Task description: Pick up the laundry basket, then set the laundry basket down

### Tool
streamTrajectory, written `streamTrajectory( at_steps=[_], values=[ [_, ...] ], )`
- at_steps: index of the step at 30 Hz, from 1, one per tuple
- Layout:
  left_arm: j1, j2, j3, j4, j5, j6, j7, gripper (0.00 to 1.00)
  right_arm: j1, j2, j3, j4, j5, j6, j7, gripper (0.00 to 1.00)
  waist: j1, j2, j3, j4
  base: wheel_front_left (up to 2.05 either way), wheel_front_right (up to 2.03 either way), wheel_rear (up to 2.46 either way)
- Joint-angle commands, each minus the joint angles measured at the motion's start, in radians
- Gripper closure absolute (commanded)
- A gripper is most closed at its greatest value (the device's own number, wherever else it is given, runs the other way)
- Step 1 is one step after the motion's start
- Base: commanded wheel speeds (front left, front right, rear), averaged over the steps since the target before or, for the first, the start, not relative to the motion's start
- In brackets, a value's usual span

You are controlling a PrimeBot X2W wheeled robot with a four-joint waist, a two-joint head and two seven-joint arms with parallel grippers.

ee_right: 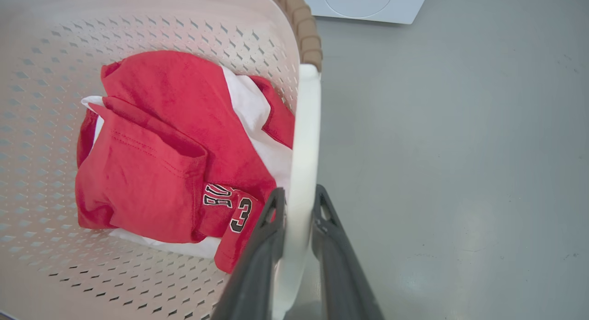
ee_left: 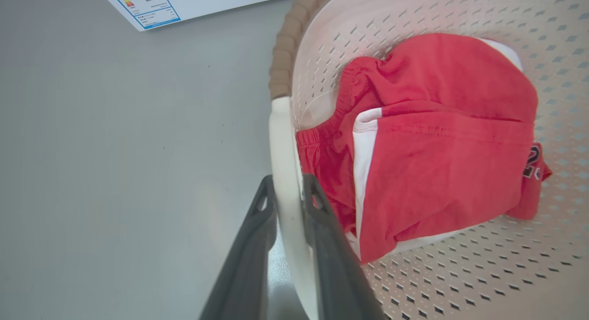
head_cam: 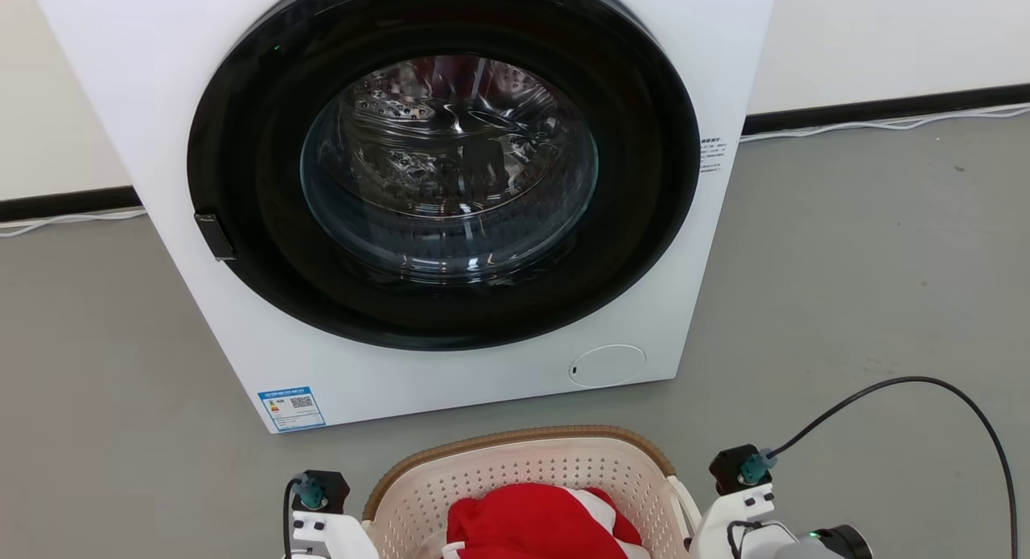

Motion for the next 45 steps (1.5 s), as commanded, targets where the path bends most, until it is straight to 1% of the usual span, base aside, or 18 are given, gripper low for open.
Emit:
streamTrajectory(
  at_steps=[1,35,45],
  values=[
    [-0.034,0.012,0.008,-0.023,-0.011,-0.015,-0.007,1.0,-0.023,0.018,0.024,-0.013,0.005,0.009,-0.006,1.0,0.0,0.0,-0.001,0.001,0.0,0.0,0.0],
    [-0.045,0.025,-0.055,-0.007,-0.071,-0.015,-0.015,1.0,-0.036,0.018,0.099,0.003,0.087,0.009,-0.025,1.0,0.0,0.0,-0.003,0.026,0.0,0.0,0.0],
    [-0.064,0.032,-0.062,-0.002,-0.076,-0.005,-0.041,1.0,-0.048,0.018,0.118,0.004,0.106,0.009,-0.058,1.0,0.0,0.0,0.023,0.034,0.0,0.0,0.0]
  ],
)
